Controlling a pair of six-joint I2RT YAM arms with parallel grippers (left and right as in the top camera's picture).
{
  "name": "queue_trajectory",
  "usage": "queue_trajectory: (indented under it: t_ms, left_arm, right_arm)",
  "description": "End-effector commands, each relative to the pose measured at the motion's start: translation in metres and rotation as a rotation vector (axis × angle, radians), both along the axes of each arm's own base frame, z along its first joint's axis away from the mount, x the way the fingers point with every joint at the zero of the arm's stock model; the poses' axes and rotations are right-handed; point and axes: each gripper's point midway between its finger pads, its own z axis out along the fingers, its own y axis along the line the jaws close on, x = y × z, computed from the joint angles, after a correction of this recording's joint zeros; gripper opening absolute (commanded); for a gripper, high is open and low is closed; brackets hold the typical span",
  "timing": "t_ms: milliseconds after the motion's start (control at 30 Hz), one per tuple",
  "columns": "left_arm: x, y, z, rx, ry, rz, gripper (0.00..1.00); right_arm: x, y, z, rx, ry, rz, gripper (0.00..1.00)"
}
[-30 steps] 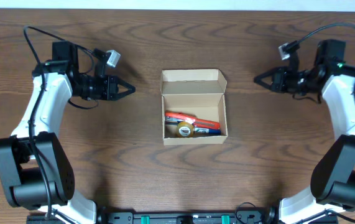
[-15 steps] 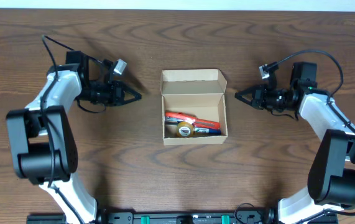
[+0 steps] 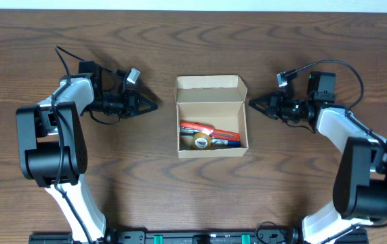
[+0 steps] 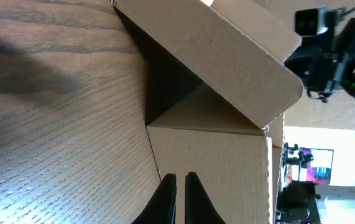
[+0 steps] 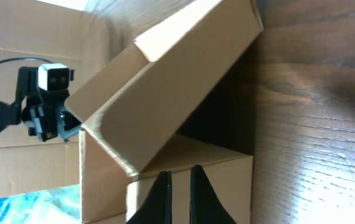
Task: Pack container
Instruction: 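Push the box lid flaps upward with both grippers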
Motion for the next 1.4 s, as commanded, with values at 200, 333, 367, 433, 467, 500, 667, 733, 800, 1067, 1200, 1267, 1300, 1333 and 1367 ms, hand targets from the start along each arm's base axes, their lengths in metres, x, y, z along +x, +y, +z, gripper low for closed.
queue_trajectory:
  t_ms: [200, 333, 367, 433, 467, 500, 667, 733, 800, 1067, 1200, 1267, 1300, 1333, 1367]
  left_arm:
    - [-0.001, -0.007, -0.003, -0.025, 0.027, -0.001, 0.06]
    - [0.004, -0.017, -0.004, -0.022, 0.021, -0.004, 0.06]
    - [0.006, -0.019, -0.003, -0.021, 0.016, -0.004, 0.06]
    - [0.011, -0.024, -0.003, -0.022, 0.008, 0.001, 0.06]
    - [0.013, -0.026, -0.002, -0.023, 0.005, 0.004, 0.06]
    - [0.016, -0.028, -0.002, -0.024, 0.001, 0.007, 0.06]
    - [0.026, -0.033, -0.001, -0.025, -0.015, 0.026, 0.06]
    - [0.028, -0.033, 0.000, -0.026, -0.016, 0.033, 0.06]
    - [0.030, -0.033, 0.000, -0.027, -0.018, 0.036, 0.06]
    - [0.031, -0.032, -0.003, -0.005, -0.010, 0.047, 0.06]
    - [0.031, -0.035, -0.005, 0.008, -0.011, 0.041, 0.06]
    - [0.030, -0.036, -0.006, 0.015, -0.011, 0.038, 0.06]
    - [0.030, -0.037, -0.007, 0.015, -0.011, 0.036, 0.06]
    - [0.030, -0.038, -0.008, 0.014, -0.005, 0.038, 0.06]
    - [0.031, -0.038, -0.010, 0.012, 0.005, 0.043, 0.06]
  right_arm:
    - [-0.003, 0.013, -0.051, 0.133, 0.141, 0.018, 0.01]
    - [-0.001, 0.015, -0.057, 0.153, 0.141, 0.021, 0.01]
    - [0.000, 0.015, -0.058, 0.153, 0.138, 0.020, 0.01]
    - [0.004, 0.015, -0.056, 0.154, 0.123, 0.017, 0.01]
    - [0.006, 0.015, -0.055, 0.156, 0.118, 0.014, 0.01]
    - [0.008, 0.015, -0.054, 0.160, 0.114, 0.009, 0.01]
    - [0.015, 0.015, -0.050, 0.169, 0.099, -0.005, 0.01]
    - [0.016, 0.015, -0.049, 0.168, 0.091, -0.004, 0.01]
    - [0.016, 0.017, -0.048, 0.167, 0.088, 0.002, 0.01]
    - [0.018, 0.025, -0.048, 0.151, 0.071, 0.014, 0.01]
    - [0.019, 0.026, -0.048, 0.151, 0.067, 0.016, 0.01]
    - [0.019, 0.026, -0.048, 0.151, 0.064, 0.017, 0.01]
    - [0.019, 0.026, -0.048, 0.151, 0.064, 0.017, 0.01]
    - [0.019, 0.026, -0.048, 0.151, 0.063, 0.017, 0.01]
    - [0.019, 0.026, -0.048, 0.151, 0.064, 0.017, 0.01]
